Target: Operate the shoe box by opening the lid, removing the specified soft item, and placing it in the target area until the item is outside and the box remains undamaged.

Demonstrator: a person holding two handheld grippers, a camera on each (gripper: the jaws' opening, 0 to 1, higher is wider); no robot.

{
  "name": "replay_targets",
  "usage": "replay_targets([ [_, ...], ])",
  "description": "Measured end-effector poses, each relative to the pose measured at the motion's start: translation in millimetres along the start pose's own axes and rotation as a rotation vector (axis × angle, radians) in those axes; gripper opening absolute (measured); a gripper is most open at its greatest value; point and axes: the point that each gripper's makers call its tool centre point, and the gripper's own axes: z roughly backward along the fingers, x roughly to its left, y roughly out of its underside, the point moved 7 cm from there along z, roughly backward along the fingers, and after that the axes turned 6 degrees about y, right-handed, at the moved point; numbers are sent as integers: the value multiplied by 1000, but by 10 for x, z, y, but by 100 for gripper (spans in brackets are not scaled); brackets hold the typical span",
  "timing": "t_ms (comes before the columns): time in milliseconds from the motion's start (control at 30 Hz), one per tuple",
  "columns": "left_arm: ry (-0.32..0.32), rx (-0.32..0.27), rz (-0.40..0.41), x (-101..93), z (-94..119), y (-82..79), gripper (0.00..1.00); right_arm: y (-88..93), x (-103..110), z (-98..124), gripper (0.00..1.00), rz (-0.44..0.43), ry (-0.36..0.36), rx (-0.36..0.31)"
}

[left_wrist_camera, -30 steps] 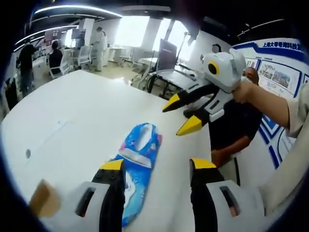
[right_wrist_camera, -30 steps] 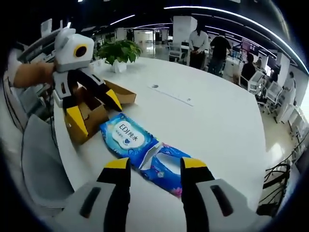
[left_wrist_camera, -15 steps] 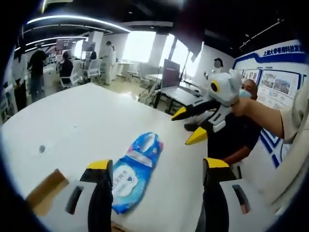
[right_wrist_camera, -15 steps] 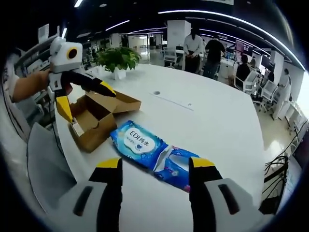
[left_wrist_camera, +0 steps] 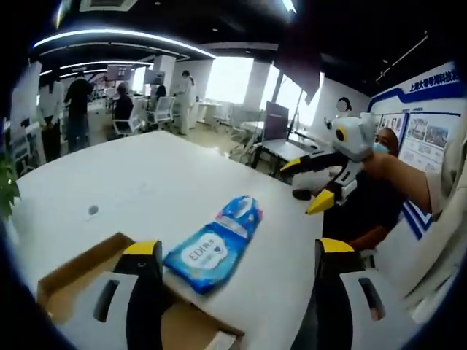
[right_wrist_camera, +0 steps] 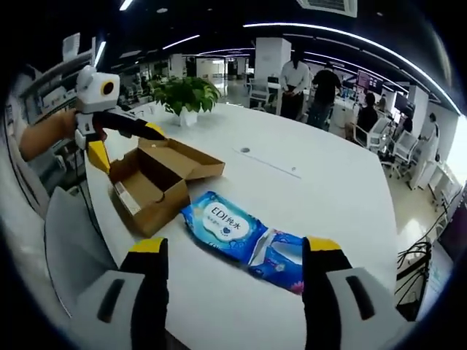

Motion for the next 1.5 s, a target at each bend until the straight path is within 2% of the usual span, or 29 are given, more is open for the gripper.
replay_targets([
  [333, -105, 10, 41, 93, 540, 246, 97, -50, 236, -42, 85, 20, -21, 17],
  [467, -152, -6, 53, 140, 773, 311, 100, -104, 325, -61, 85, 33, -41, 12],
  [533, -193, 5, 61, 195, 880, 362, 100, -136, 367, -74, 85, 38, -56, 11],
  [700, -225, 6, 82, 210, 1084, 463, 100, -228, 489, -123, 86, 46, -93, 3],
  [833, -261, 23, 81, 238, 1240, 556, 100, -295, 613, -199, 85, 78, -135, -1],
  [1333, -380, 23, 131, 295, 1804, 865, 100, -402, 908, -500, 82, 147, -251, 14],
  [1500, -408, 41, 127, 289, 1927, 978, 100, -405, 1034, -611, 74, 184, -332, 41],
])
